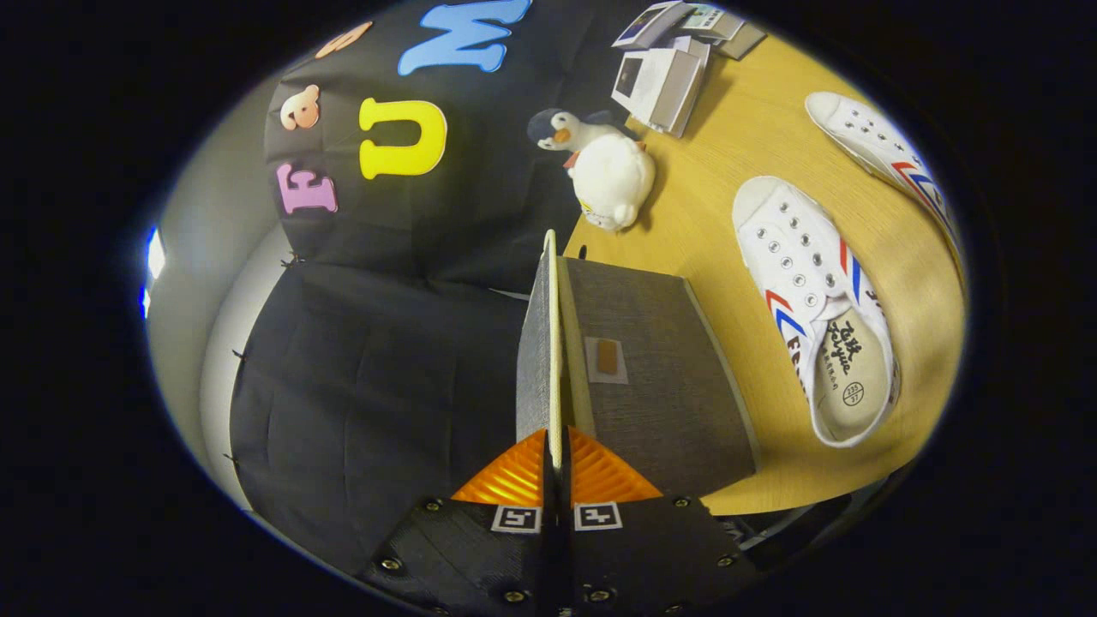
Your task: Open the storage box then place both shoes into the box .Put the left shoe in first, then the right shoe, with the right side of both shoes facing outward in a uniform manner.
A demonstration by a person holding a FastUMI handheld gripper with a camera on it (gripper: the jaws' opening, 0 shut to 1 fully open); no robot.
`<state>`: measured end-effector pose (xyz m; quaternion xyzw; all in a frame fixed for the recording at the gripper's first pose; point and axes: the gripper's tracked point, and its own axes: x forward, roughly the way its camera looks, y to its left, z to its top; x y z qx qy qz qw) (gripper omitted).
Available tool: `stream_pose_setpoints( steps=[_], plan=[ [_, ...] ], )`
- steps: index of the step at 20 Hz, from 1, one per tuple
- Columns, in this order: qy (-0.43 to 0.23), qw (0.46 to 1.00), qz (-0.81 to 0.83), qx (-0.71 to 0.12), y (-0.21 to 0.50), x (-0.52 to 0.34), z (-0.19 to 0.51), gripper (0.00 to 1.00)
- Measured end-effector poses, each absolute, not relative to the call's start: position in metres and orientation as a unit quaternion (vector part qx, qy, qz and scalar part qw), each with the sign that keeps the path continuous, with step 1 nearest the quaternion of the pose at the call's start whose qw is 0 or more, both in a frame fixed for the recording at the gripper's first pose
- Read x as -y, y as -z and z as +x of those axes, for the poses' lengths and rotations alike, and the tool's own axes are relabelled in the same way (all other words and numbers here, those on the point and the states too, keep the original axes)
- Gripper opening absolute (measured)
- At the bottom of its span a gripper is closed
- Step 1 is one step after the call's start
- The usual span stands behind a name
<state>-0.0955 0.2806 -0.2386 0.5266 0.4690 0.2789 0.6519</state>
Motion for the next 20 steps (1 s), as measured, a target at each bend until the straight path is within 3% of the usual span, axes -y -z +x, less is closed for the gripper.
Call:
stream_pose_setpoints(
  steps=[10,20],
  plan=[
    [-0.333,0.671,0.499,-0.436,0.156,-0.314,-0.081,0.00],
    [-0.355,0.717,0.431,-0.417,0.124,-0.376,-0.086,0.00]
  ],
)
